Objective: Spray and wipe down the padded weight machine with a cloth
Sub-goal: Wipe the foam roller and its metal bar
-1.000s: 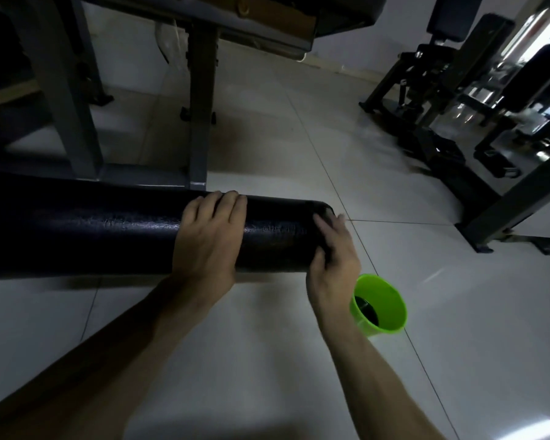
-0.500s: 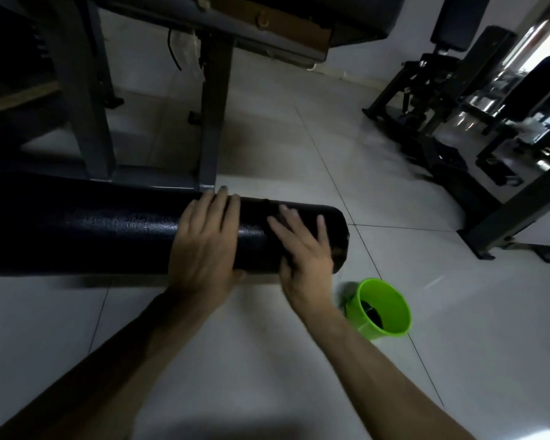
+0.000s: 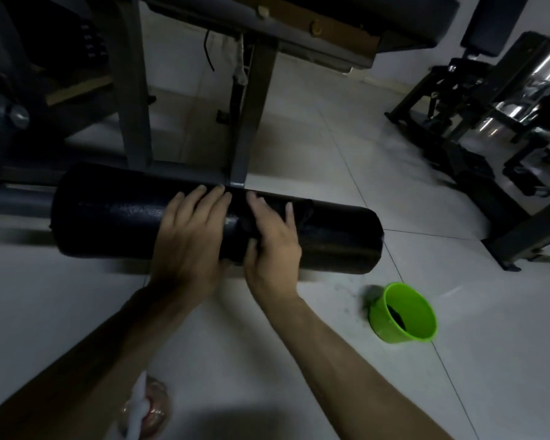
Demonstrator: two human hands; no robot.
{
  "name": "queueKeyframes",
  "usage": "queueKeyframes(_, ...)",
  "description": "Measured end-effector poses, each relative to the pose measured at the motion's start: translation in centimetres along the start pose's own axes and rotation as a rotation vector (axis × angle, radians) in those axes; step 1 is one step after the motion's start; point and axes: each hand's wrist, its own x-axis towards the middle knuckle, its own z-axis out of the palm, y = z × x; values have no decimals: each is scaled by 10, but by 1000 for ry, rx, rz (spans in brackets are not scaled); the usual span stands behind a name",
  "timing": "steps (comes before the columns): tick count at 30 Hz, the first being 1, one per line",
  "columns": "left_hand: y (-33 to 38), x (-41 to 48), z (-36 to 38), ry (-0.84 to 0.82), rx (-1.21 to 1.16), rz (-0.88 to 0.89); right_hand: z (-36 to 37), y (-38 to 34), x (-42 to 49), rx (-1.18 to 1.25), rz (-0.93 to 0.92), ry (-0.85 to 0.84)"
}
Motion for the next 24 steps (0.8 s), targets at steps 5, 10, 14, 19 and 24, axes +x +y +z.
queueKeyframes(5, -3, -2, -1, -52, -11, -7, -33, 35, -5, -276, 16, -60)
queueKeyframes(10, -28, -10, -17, -46, 56, -119, -55, 63, -8, -355, -72, -55)
queueKeyframes(14, -71, -24, -35, 11, 64, -267, -32, 46, 4, -323, 60, 42)
queueKeyframes(19, -105, -43, -37, 125, -127, -464, 54, -46, 39, -203, -222, -87)
queueKeyframes(24, -121, -63, -25, 269, -549, -584, 98, -106, 58, -205, -362, -208)
